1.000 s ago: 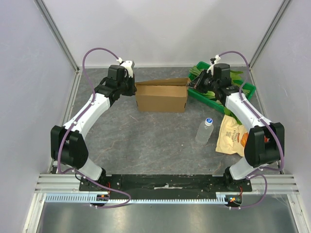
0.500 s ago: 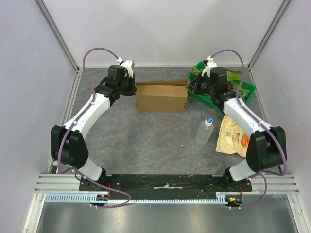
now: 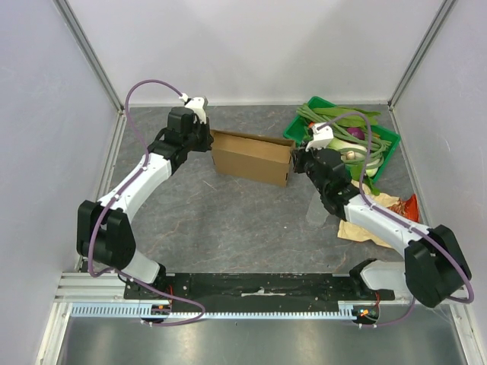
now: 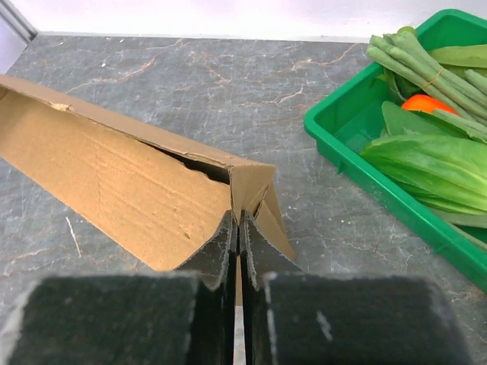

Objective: Fold the paper box

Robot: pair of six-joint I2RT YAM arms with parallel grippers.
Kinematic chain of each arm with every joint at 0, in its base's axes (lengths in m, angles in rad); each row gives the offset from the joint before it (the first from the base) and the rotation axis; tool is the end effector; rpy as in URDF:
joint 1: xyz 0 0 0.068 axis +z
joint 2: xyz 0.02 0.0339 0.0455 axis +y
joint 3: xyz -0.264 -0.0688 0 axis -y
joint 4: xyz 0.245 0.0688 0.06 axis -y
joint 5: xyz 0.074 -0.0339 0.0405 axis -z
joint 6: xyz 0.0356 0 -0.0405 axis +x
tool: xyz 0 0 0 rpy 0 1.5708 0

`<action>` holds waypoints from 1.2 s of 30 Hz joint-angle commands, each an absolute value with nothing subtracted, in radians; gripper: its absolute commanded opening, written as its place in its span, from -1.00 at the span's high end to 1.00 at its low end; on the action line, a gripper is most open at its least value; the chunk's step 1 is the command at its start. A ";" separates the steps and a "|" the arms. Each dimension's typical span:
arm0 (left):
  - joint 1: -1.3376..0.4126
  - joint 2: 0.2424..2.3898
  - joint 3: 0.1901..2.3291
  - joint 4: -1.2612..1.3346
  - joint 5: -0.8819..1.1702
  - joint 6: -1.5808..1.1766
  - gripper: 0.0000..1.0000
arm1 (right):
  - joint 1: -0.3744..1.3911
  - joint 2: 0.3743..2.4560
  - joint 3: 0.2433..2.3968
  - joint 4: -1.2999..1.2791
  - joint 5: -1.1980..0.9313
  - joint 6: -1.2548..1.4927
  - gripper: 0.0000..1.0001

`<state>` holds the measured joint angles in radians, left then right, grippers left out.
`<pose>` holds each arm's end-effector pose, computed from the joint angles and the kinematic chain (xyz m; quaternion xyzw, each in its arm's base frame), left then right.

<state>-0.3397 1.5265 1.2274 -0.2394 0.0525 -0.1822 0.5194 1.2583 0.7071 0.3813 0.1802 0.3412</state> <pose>0.3333 -0.1198 0.3062 0.0813 0.8657 -0.1493 0.4708 0.2518 0.1366 0.2691 -0.0100 0.7636 0.2053 0.6121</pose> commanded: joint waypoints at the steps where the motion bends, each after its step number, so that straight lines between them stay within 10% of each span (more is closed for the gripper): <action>1: -0.351 1.560 1.178 -0.330 0.044 -0.224 0.96 | 0.523 1.333 0.796 0.247 0.207 0.340 0.82; 12: -0.350 1.565 1.198 -0.345 0.049 -0.212 0.96 | 0.456 1.347 1.221 -0.394 0.002 0.385 -0.19; 36: -0.350 1.560 1.210 -0.360 0.040 -0.196 0.96 | 0.408 1.545 1.448 -0.437 0.021 0.265 0.29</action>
